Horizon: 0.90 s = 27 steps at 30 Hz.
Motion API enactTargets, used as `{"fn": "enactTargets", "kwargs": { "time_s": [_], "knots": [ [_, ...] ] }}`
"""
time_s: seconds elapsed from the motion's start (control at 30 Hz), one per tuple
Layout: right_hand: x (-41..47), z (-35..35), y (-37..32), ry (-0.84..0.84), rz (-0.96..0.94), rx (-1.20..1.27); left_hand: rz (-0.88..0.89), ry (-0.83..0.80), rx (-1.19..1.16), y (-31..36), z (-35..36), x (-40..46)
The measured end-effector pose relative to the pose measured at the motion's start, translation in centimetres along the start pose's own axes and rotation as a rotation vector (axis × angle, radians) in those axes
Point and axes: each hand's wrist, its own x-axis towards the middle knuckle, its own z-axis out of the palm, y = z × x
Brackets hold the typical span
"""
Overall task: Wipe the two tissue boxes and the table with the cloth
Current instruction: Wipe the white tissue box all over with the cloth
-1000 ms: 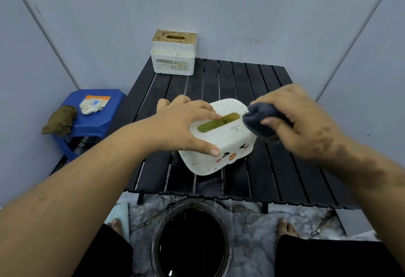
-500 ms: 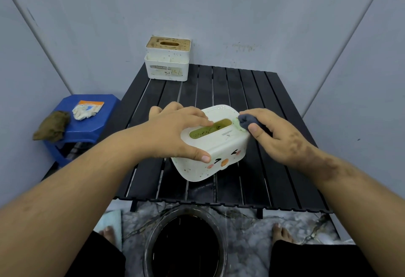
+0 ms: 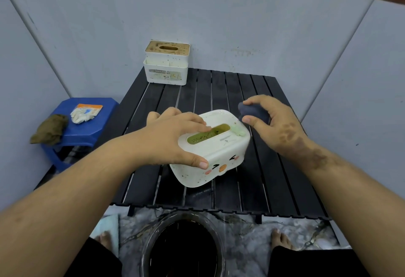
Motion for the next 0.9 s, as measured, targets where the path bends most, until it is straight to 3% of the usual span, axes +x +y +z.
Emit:
{"fn": "enactTargets", "kwargs": {
  "time_s": [0.07, 0.2, 0.37, 0.53, 0.67, 0.83, 0.9],
  "knots": [
    [0.7, 0.2, 0.1, 0.012, -0.053, -0.006, 0.000, -0.006, 0.000, 0.1, -0.2, 0.0],
    [0.8, 0.6, 0.0, -0.301, -0.081, -0.084, -0.002, -0.061, 0.041, -0.3, -1.0, -0.3],
    [0.9, -1.7, -0.3, -0.515, -0.167, -0.131, 0.031, -0.084, 0.028, -1.5, -1.6, -0.2],
    [0.9, -0.7, -0.6, -0.356, -0.137, -0.065, 0.076, -0.075, -0.003, -2.3, -1.1, 0.3],
    [0.6, -0.8, -1.0, -0.469, -0.229, -0.190, 0.084, -0.040, 0.038, -2.1, -1.1, 0.0],
    [0.1, -2.7, -0.6, -0.330, -0.202, 0.045, 0.061, -0.035, -0.003, -2.1, -0.9, -0.2],
    [-0.6, -2.2, -1.2, -0.360, -0.244, 0.112, 0.043, -0.047, -0.008, -2.0, -0.9, -0.2]
  ]
}}
